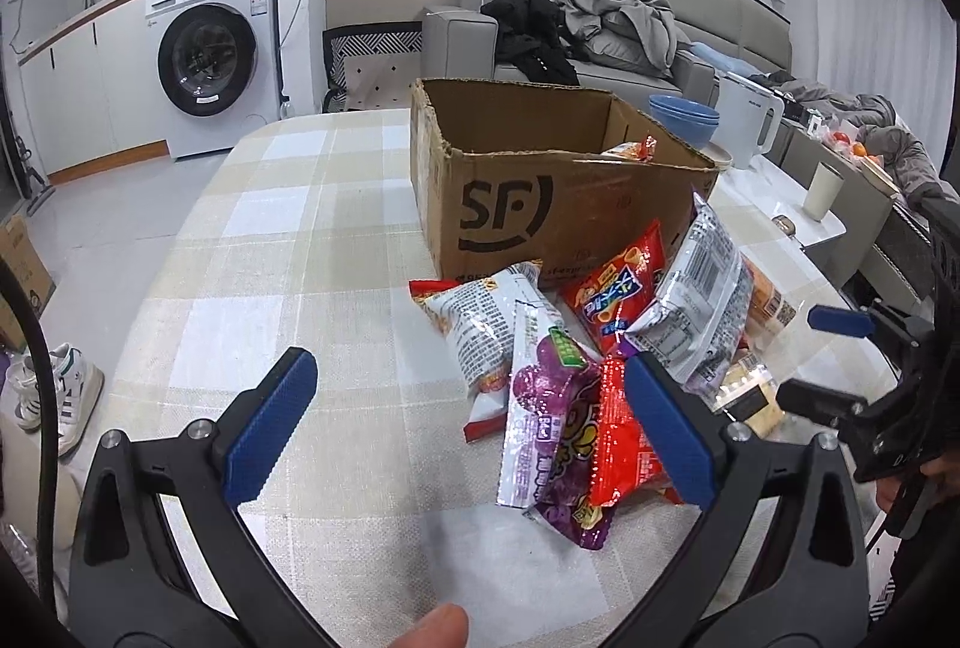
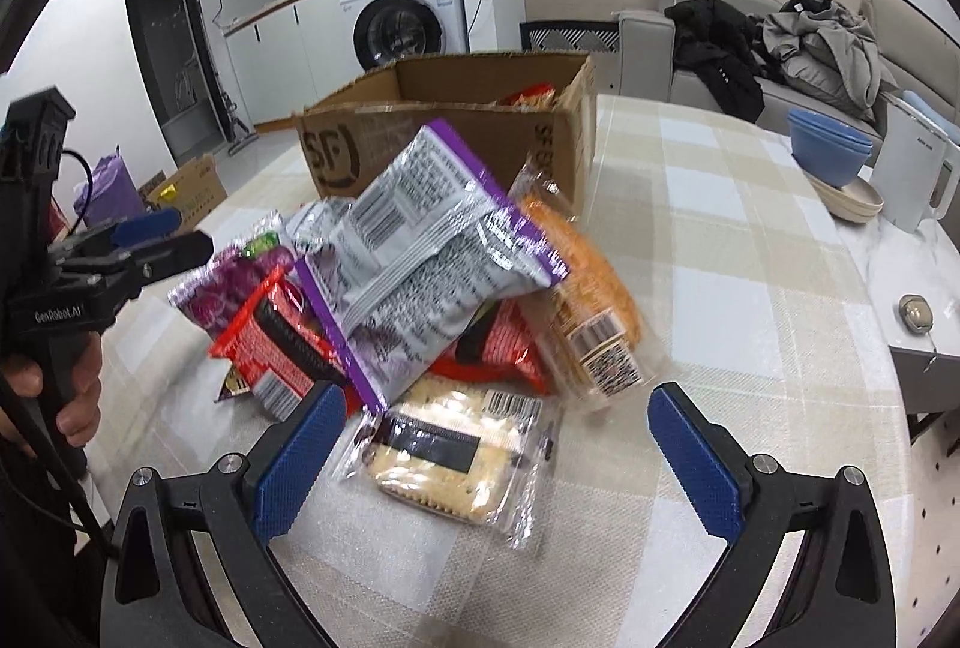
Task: Organize snacks
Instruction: 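Move the right gripper back over the snack pile toward the cracker pack, then push the right gripper under the purple-white bag onto the cracker pack, then close the right gripper on the cracker pack and lift it, then carry the cracker pack with the right gripper while the left gripper grasps a red chip bag, then carry the cracker pack and red chip bag over the SF box with both grippers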
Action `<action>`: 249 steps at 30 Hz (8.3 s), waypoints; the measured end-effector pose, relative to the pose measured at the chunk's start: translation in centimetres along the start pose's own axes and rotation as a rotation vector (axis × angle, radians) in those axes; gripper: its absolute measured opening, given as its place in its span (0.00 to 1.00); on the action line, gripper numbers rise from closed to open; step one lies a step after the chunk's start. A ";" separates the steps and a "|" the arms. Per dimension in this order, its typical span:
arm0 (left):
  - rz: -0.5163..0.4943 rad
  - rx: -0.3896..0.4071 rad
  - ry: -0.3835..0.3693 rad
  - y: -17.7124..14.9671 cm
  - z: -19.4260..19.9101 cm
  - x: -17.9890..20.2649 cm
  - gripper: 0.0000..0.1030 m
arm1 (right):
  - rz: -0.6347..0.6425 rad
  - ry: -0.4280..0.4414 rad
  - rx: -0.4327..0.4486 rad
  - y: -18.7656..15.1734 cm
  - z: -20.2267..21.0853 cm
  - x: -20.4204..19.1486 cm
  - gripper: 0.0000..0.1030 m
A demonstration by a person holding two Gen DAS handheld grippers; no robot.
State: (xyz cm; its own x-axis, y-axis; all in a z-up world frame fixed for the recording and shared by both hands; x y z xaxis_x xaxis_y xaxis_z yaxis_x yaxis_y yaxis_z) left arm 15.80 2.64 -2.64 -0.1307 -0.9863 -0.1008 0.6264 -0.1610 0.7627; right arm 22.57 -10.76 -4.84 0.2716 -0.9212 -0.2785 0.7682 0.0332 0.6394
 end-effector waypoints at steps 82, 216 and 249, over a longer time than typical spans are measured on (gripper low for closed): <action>0.008 -0.037 -0.018 -1.7 -1.4 0.6 0.99 | 0.152 -0.048 -0.145 -5.2 -3.3 -3.8 0.72; -0.072 0.155 -0.169 6.7 6.5 3.0 0.20 | 0.047 0.176 0.247 4.0 7.6 -6.1 0.59; -0.058 0.146 -0.093 15.4 0.1 -3.3 0.20 | 0.021 0.164 0.266 12.4 4.5 -6.9 0.59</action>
State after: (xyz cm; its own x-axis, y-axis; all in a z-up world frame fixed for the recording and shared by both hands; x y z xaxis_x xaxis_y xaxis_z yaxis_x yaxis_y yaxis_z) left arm 25.80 3.39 9.53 -0.2378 -0.9669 -0.0927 0.4982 -0.2033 0.8429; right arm 27.57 -5.72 8.26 0.3921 -0.8461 -0.3611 0.5882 -0.0712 0.8055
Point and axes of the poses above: each gripper's, at about its wrist camera, not at the fingertips, and z roughly against the way its jaws point, x to its right, y to its top, the point moved 8 cm from there along -z, roughly the way its jaws point, and after that the axes turned 15 degrees about -z, right-handed, at the moved point
